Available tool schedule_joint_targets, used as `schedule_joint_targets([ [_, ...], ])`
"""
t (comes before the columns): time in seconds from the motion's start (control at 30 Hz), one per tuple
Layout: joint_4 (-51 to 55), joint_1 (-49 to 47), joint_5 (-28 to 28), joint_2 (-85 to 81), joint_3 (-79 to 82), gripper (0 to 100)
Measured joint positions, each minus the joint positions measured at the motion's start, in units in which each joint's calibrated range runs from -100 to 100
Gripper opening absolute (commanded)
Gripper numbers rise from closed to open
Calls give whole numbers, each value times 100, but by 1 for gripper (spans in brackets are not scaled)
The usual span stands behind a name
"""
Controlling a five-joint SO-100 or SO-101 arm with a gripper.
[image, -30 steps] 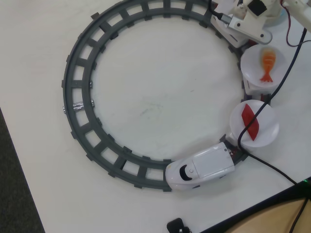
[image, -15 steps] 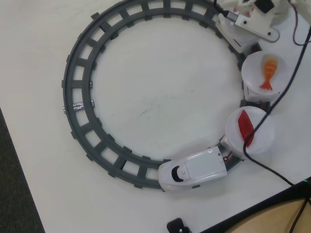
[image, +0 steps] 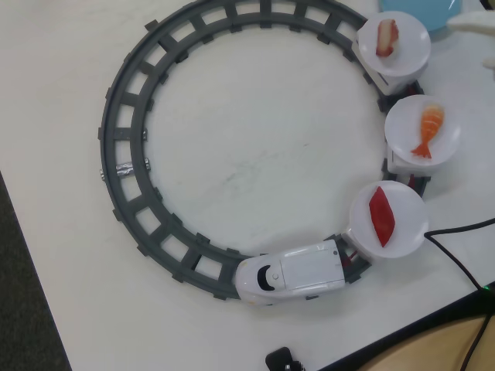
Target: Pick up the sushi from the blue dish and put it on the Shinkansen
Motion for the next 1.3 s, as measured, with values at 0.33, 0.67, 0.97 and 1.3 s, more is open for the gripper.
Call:
schedule_joint_targets([
  [0.33,-429,-165,-21,-4371,3368,31],
  [0.67,-534,512,-16,-5086,4025,31],
  [0.97,-534,685,-16,-4952,4025,31],
  [1.3,-534,1363,-16,-4943,4043,31],
])
